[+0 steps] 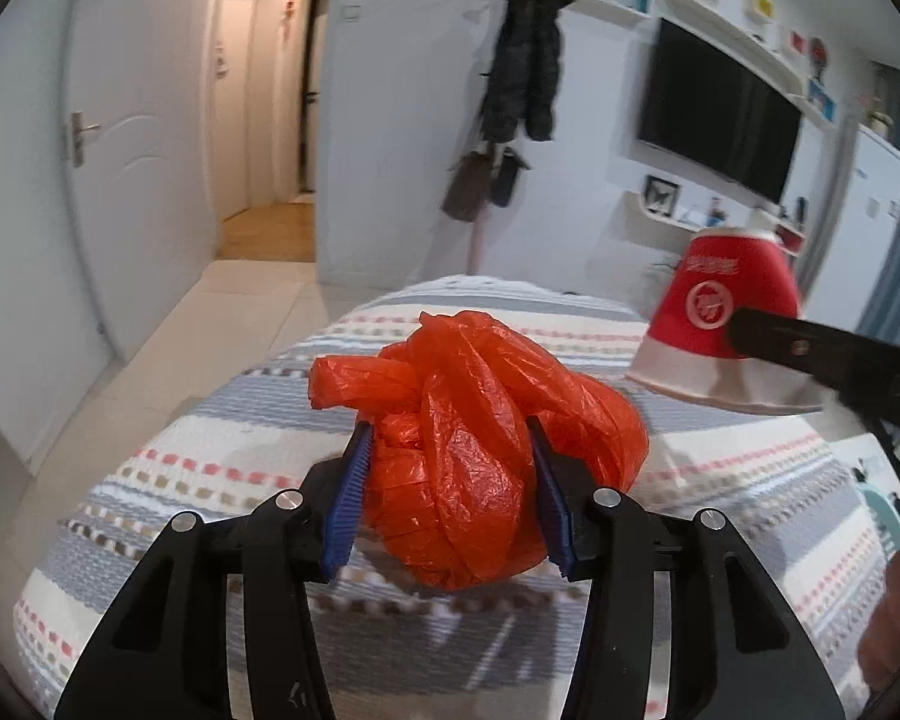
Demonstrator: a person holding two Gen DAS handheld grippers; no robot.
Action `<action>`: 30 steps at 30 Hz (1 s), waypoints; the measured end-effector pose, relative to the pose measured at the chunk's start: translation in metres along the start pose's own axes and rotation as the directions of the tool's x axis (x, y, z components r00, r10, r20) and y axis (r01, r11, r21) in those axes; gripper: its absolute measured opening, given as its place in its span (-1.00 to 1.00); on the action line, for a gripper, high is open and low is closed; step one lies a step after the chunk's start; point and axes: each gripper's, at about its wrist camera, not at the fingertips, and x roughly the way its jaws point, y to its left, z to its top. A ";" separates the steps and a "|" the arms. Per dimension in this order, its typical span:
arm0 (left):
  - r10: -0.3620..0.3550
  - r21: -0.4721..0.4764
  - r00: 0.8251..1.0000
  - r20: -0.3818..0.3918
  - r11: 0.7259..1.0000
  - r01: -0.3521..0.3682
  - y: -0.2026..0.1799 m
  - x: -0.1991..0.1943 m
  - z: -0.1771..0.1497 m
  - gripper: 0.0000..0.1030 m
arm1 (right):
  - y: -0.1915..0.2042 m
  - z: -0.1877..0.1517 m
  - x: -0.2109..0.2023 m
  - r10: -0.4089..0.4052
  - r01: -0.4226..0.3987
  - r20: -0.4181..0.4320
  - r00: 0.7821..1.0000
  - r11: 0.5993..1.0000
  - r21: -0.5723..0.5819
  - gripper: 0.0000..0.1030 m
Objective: Collect trash
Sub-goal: 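Carry bag and cup over the blue basket and open both tools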
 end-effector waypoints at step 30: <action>-0.436 0.392 0.881 -0.183 0.789 0.472 -0.332 -0.093 -0.044 -0.09 | -0.308 -0.190 -0.244 -0.437 0.378 -0.032 0.899 0.737 0.560 -0.36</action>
